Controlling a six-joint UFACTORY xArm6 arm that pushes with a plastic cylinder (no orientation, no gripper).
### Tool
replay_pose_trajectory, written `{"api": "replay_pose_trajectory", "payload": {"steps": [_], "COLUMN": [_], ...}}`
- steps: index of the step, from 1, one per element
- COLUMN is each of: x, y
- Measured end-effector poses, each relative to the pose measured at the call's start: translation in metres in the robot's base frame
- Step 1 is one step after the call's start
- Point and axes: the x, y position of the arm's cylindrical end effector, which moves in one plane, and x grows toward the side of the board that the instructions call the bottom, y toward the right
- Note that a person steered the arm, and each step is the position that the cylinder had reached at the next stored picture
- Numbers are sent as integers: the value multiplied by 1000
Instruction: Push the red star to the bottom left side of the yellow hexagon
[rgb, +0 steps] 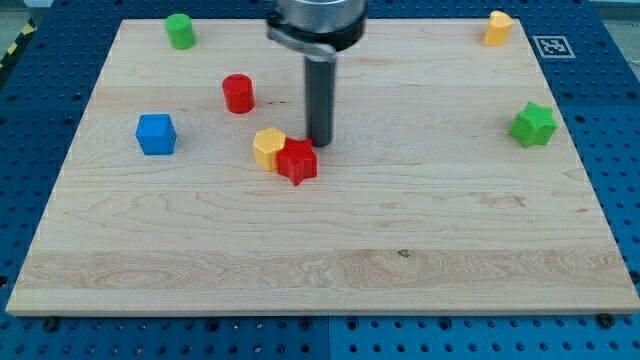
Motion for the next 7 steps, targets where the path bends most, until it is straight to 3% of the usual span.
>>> {"api": "replay_pose_trajectory", "payload": {"steps": [2,4,5,7], "x": [31,53,74,76], "y": [-14,42,22,11]}}
